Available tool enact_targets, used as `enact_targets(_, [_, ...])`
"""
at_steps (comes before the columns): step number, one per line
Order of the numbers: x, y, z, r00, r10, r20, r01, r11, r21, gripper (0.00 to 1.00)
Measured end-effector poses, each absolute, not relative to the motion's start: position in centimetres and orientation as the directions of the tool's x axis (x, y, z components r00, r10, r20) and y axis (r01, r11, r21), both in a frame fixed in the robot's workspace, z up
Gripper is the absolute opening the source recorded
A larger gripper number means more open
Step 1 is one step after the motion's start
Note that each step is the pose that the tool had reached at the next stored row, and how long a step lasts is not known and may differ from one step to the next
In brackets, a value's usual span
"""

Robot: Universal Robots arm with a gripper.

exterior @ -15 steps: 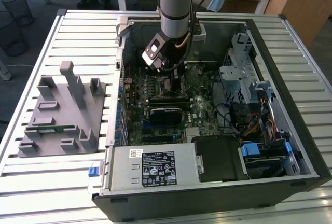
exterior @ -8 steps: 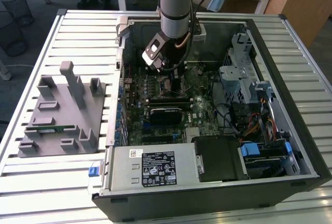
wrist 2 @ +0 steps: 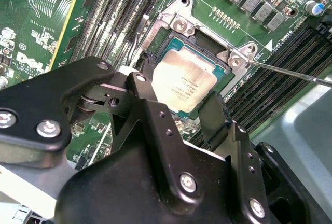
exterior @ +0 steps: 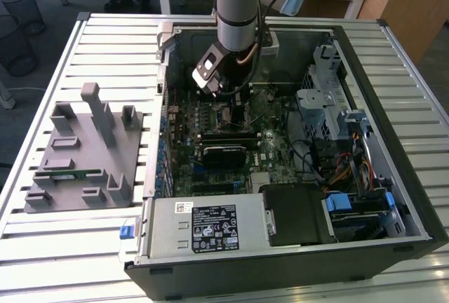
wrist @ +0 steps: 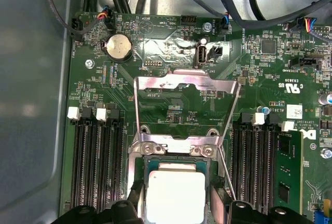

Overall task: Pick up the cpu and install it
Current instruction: 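Place the cpu into insertion slot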

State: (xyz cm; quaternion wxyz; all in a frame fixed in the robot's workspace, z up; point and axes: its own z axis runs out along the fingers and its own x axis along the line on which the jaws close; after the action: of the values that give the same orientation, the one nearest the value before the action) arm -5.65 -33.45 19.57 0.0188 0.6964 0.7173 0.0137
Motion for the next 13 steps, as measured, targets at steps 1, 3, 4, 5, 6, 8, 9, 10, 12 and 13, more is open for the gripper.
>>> enact_targets(1, [-5.65, -33.46, 19.58, -0.029, 1.000, -0.008, 0.999, 0.029, 0.046, 0.61])
enact_targets(3, [-5.63, -33.46, 19.58, -0.028, 1.000, -0.008, 0.999, 0.028, 0.046, 0.60])
enact_targets(4, [-5.61, -33.46, 19.58, -0.027, 1.000, -0.008, 0.999, 0.027, 0.046, 0.53])
enact_targets(5, [-5.61, -33.46, 19.58, -0.026, 1.000, -0.008, 0.999, 0.027, 0.046, 0.53])
enact_targets(6, [-5.61, -33.46, 19.58, -0.025, 1.000, -0.008, 0.999, 0.026, 0.046, 0.53])
enact_targets(8, [-5.61, -33.46, 19.58, -0.023, 1.000, -0.008, 0.999, 0.024, 0.046, 0.53])
enact_targets(9, [-5.60, -33.46, 19.58, -0.023, 1.000, -0.008, 0.999, 0.023, 0.046, 0.53])
enact_targets(10, [-5.60, -33.46, 19.58, -0.022, 1.000, -0.008, 0.999, 0.022, 0.046, 0.53])
enact_targets(12, [-5.60, -33.45, 19.57, -0.021, 1.000, -0.008, 0.999, 0.022, 0.046, 0.55])
enact_targets(13, [-5.60, -33.45, 19.58, -0.021, 1.000, -0.008, 0.999, 0.021, 0.046, 0.55])
